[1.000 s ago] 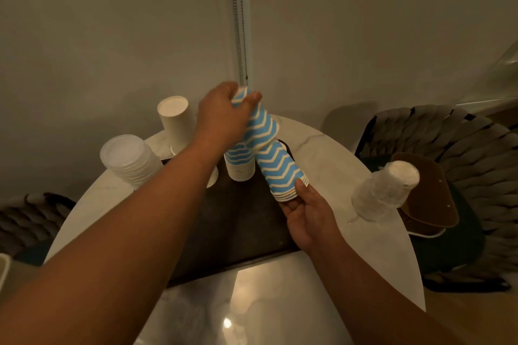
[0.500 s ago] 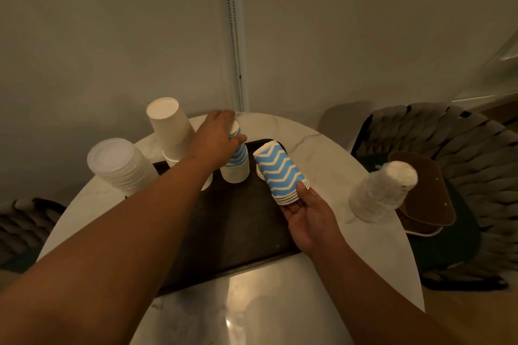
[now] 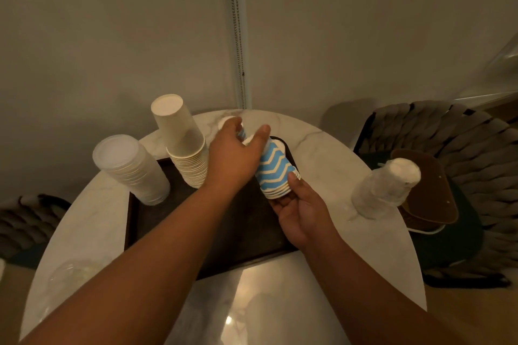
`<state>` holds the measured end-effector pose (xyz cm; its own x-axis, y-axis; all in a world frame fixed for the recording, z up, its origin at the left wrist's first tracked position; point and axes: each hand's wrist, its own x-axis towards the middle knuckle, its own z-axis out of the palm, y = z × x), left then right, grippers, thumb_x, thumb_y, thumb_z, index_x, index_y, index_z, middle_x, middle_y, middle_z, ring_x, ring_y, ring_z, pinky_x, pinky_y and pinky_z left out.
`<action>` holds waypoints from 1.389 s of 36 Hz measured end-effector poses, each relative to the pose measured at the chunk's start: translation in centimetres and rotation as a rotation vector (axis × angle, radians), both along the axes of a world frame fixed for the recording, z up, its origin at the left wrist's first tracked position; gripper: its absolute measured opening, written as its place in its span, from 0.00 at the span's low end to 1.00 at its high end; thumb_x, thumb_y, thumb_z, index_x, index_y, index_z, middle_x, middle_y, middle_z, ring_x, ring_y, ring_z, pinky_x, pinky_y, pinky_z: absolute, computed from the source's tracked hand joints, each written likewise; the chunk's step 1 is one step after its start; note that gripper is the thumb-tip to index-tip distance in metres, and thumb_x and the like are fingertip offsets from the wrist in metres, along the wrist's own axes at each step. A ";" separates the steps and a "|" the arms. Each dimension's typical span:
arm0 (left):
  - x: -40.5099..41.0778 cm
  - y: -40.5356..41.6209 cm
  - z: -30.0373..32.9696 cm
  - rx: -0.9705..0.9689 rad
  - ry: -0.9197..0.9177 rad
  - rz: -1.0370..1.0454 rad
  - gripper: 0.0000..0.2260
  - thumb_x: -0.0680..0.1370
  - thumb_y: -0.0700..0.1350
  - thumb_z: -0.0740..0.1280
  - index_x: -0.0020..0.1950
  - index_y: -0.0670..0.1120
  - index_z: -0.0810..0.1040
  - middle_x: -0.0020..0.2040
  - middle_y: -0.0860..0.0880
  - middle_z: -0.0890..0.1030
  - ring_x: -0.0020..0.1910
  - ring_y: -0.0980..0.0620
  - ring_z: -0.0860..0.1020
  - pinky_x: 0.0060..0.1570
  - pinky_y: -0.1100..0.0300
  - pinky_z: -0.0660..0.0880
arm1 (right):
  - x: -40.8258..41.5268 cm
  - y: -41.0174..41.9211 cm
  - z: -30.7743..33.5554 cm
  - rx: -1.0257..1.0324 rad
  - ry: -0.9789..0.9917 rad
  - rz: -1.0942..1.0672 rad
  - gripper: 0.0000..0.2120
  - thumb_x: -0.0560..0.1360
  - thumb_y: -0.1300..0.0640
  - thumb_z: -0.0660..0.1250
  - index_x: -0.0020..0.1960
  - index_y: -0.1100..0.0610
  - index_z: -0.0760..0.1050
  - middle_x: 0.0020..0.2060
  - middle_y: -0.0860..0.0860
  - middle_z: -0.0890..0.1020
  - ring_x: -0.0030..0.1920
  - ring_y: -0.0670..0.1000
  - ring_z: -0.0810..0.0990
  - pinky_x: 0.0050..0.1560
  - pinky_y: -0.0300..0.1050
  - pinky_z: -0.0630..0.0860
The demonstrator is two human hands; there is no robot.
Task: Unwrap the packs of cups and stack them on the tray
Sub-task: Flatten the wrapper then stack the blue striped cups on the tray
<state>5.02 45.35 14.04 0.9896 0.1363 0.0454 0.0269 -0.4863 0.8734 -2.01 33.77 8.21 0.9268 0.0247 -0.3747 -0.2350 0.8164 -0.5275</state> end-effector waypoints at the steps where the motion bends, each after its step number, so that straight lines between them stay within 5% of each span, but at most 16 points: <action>1: -0.3 -0.2 -0.2 -0.100 0.076 0.003 0.28 0.76 0.60 0.68 0.71 0.46 0.70 0.64 0.48 0.78 0.60 0.50 0.78 0.62 0.50 0.75 | 0.0 0.3 0.2 -0.002 -0.021 0.010 0.22 0.71 0.57 0.65 0.65 0.61 0.74 0.55 0.57 0.83 0.54 0.54 0.83 0.59 0.49 0.77; 7: -0.5 -0.2 -0.6 -0.456 0.173 0.079 0.07 0.78 0.53 0.68 0.45 0.51 0.77 0.47 0.49 0.83 0.48 0.51 0.83 0.55 0.51 0.80 | -0.2 0.8 0.8 -0.077 -0.086 0.045 0.16 0.74 0.57 0.62 0.60 0.58 0.75 0.52 0.53 0.85 0.52 0.51 0.84 0.57 0.45 0.78; 14: 1.4 1.0 1.3 -0.277 0.030 0.107 0.24 0.72 0.65 0.68 0.57 0.47 0.79 0.50 0.50 0.83 0.50 0.53 0.82 0.57 0.48 0.79 | -0.6 0.3 0.2 -0.094 -0.038 -0.001 0.11 0.79 0.60 0.59 0.59 0.57 0.76 0.51 0.53 0.85 0.51 0.51 0.84 0.59 0.48 0.76; 18: 3.6 1.9 4.6 -0.105 -0.195 0.118 0.25 0.76 0.58 0.70 0.67 0.45 0.74 0.56 0.54 0.77 0.57 0.56 0.77 0.60 0.62 0.72 | -0.6 -0.4 -0.3 -0.076 0.011 -0.041 0.11 0.80 0.61 0.58 0.58 0.57 0.76 0.49 0.52 0.86 0.49 0.51 0.85 0.58 0.48 0.76; 21: 5.1 2.5 5.3 0.072 -0.329 0.087 0.26 0.75 0.57 0.71 0.68 0.45 0.73 0.63 0.48 0.78 0.61 0.51 0.76 0.62 0.58 0.71 | -0.7 -0.8 -0.5 -0.056 0.045 -0.067 0.09 0.81 0.61 0.58 0.57 0.57 0.76 0.47 0.52 0.86 0.47 0.50 0.85 0.56 0.47 0.78; 33: 5.4 2.8 -1.4 0.363 -0.042 -0.058 0.31 0.76 0.54 0.70 0.75 0.43 0.66 0.73 0.43 0.69 0.71 0.45 0.68 0.68 0.54 0.64 | -0.7 -1.4 -1.2 -0.053 0.080 -0.095 0.09 0.80 0.61 0.60 0.57 0.58 0.76 0.47 0.54 0.86 0.47 0.52 0.85 0.60 0.51 0.75; 41: 5.4 2.8 -2.1 0.415 0.023 -0.079 0.31 0.77 0.54 0.69 0.76 0.43 0.64 0.74 0.43 0.68 0.72 0.44 0.67 0.69 0.53 0.64 | -0.5 -1.4 -1.2 -0.071 0.082 -0.086 0.09 0.80 0.61 0.60 0.57 0.58 0.76 0.48 0.54 0.86 0.48 0.52 0.85 0.59 0.51 0.76; 45: 4.3 2.2 -0.4 0.410 -0.085 -0.084 0.32 0.79 0.56 0.65 0.78 0.45 0.58 0.79 0.45 0.57 0.78 0.48 0.56 0.73 0.57 0.56 | -0.6 -1.4 -0.9 -0.081 0.070 -0.076 0.09 0.79 0.61 0.60 0.57 0.58 0.76 0.48 0.54 0.86 0.48 0.52 0.85 0.60 0.51 0.75; 47: 2.8 1.9 0.6 0.329 -0.230 -0.057 0.29 0.80 0.56 0.64 0.77 0.46 0.63 0.78 0.46 0.62 0.76 0.49 0.60 0.73 0.58 0.56 | -0.7 -1.4 -0.7 -0.088 0.058 -0.069 0.10 0.77 0.61 0.62 0.57 0.58 0.76 0.48 0.54 0.86 0.48 0.52 0.85 0.61 0.52 0.75; 50: 0.7 1.1 0.8 0.139 -0.241 -0.041 0.26 0.78 0.57 0.66 0.72 0.46 0.70 0.69 0.46 0.74 0.66 0.48 0.74 0.67 0.48 0.71 | -0.9 -1.4 -0.4 -0.091 0.036 -0.062 0.15 0.71 0.58 0.65 0.57 0.58 0.76 0.48 0.54 0.86 0.48 0.52 0.85 0.58 0.50 0.76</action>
<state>5.68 46.45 14.85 0.9524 0.0728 0.2959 -0.1958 -0.5980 0.7772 -2.89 32.35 7.77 0.9116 -0.0681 -0.4055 -0.2053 0.7790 -0.5924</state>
